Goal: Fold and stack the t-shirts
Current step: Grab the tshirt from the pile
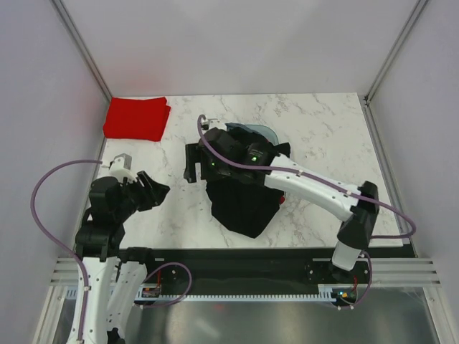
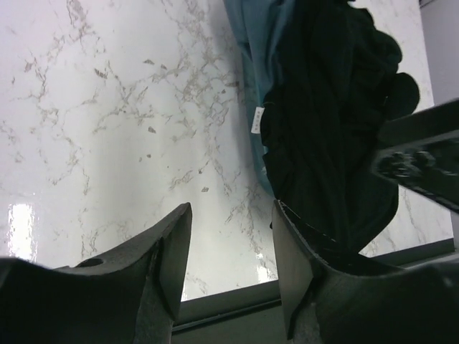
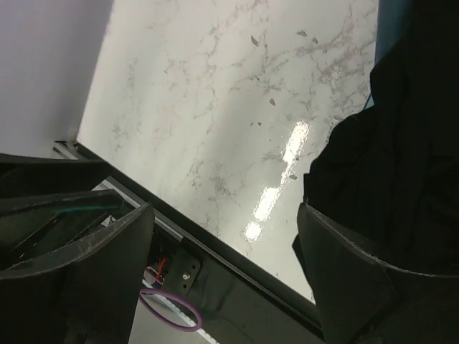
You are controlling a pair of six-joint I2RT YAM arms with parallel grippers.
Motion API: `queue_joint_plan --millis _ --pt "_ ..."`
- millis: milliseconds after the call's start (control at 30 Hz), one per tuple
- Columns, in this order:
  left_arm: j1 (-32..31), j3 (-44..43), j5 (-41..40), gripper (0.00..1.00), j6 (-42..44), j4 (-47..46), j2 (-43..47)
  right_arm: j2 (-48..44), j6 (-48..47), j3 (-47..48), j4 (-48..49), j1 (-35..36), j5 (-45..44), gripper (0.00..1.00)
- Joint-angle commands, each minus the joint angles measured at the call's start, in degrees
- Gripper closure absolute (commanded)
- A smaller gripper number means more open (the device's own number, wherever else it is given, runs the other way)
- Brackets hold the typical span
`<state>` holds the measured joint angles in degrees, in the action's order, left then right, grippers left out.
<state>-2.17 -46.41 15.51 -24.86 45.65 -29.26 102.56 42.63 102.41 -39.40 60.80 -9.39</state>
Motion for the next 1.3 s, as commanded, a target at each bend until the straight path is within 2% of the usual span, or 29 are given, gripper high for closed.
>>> queue_joint_plan --millis 0,67,200,300,400,567,967,1033,1067,1100,1167,1200,1233,1267 --pt "0.07 0.09 -0.74 0.43 -1.33 -2.93 3.23 -9.64 -2.73 -5.17 -2.61 0.11 -1.61 0.12" --pt "0.07 0.01 -1.27 0.42 -1.42 -2.76 3.41 -16.38 -2.56 -10.01 -2.61 0.46 -2.03 0.11" --pt "0.15 0.01 -4.59 0.41 -2.47 -2.23 3.85 -28.01 0.25 -26.80 -3.40 0.46 -3.62 0.09" --pt "0.15 -0.08 -7.85 0.40 -3.43 -1.44 4.29 -36.35 2.79 -37.41 -1.22 0.46 -0.65 0.08" --pt "0.24 -0.08 -8.21 0.37 -3.70 -1.35 4.65 -38.84 5.08 -45.36 1.77 0.46 1.73 0.08" --pt "0.15 -0.17 -8.04 0.33 -3.62 -1.35 4.12 -37.27 6.24 -49.24 7.05 1.52 5.52 0.10" --pt "0.15 0.01 -8.30 0.34 -3.70 -1.26 4.03 -21.45 3.60 -44.14 10.31 3.54 4.38 0.15" --pt "0.15 0.01 -8.39 0.35 -3.79 -1.26 3.77 -19.87 3.16 -42.91 10.30 4.15 3.42 0.22" --pt "0.15 0.01 -8.39 0.35 -3.88 -1.18 3.68 -19.42 2.99 -42.47 10.22 4.50 3.24 0.29" --pt "0.15 0.01 -8.39 0.35 -3.79 -1.26 3.77 -19.07 2.64 -41.60 10.30 4.51 3.32 0.45" --pt "0.15 0.01 -8.56 0.35 -3.88 -1.26 3.77 -18.28 1.93 -39.32 10.48 4.59 3.85 0.67" --pt "0.15 0.09 -8.74 0.36 -3.96 -1.18 3.85 -18.10 1.67 -37.83 10.31 4.51 4.46 0.91" --pt "0.15 0.01 -9.09 0.36 -3.97 -1.18 3.77 -18.19 0.79 -35.90 10.22 4.59 4.64 1.00" --pt "0.15 0.09 -9.27 0.36 -3.97 -1.18 3.59 -18.10 0.18 -30.66 9.70 4.16 4.73 1.00"
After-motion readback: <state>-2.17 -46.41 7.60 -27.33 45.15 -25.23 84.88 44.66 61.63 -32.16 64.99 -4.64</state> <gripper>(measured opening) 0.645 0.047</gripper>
